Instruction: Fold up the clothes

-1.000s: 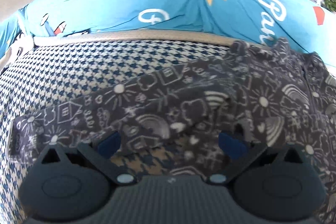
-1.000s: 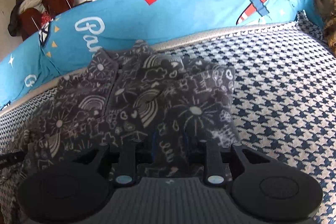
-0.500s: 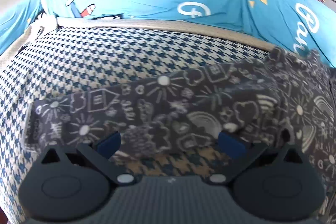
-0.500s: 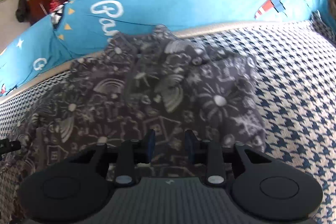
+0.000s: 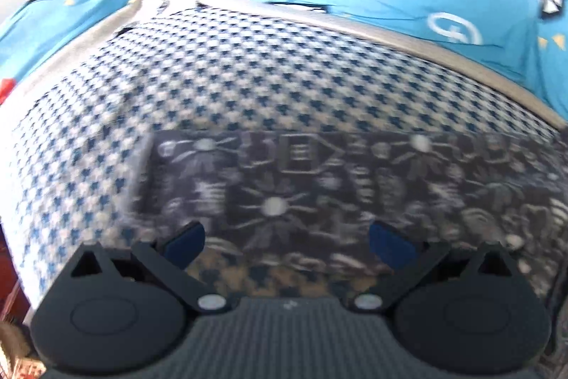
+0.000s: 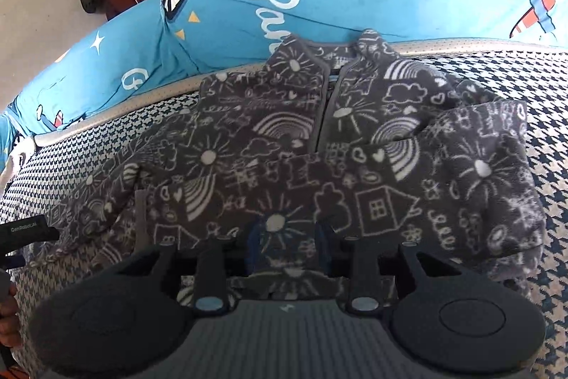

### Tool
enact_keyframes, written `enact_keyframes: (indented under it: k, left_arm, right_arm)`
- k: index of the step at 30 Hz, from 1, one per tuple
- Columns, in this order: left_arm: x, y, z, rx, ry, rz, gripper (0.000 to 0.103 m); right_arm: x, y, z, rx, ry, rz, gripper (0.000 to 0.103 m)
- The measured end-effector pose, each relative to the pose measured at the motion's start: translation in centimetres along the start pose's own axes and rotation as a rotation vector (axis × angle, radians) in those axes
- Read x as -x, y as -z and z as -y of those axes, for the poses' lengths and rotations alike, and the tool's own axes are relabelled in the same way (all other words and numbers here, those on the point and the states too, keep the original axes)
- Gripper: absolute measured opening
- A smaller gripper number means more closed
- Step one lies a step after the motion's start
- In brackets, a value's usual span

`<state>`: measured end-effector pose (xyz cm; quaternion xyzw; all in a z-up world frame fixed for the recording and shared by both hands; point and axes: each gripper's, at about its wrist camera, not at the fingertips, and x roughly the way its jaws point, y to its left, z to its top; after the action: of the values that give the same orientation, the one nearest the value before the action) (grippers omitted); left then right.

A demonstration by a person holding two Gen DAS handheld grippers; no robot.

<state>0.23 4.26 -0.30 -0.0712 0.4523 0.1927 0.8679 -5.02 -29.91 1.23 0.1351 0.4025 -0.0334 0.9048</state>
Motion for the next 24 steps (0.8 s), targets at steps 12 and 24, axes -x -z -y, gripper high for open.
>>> enact_keyframes:
  k: [12,24]
  left_arm:
    - [-2.0,-0.5,-4.8,0.150,-0.115,-0.054,0.094]
    - [-3.3,-2.0,-5.2,0.176,-0.021,0.039,0.055]
  right_arm:
    - [-1.1,0.3,-0.5,0.012,0.023,-0.048,0.035]
    - [-1.2,0.4,-0.5,0.015,0.031,-0.050,0.035]
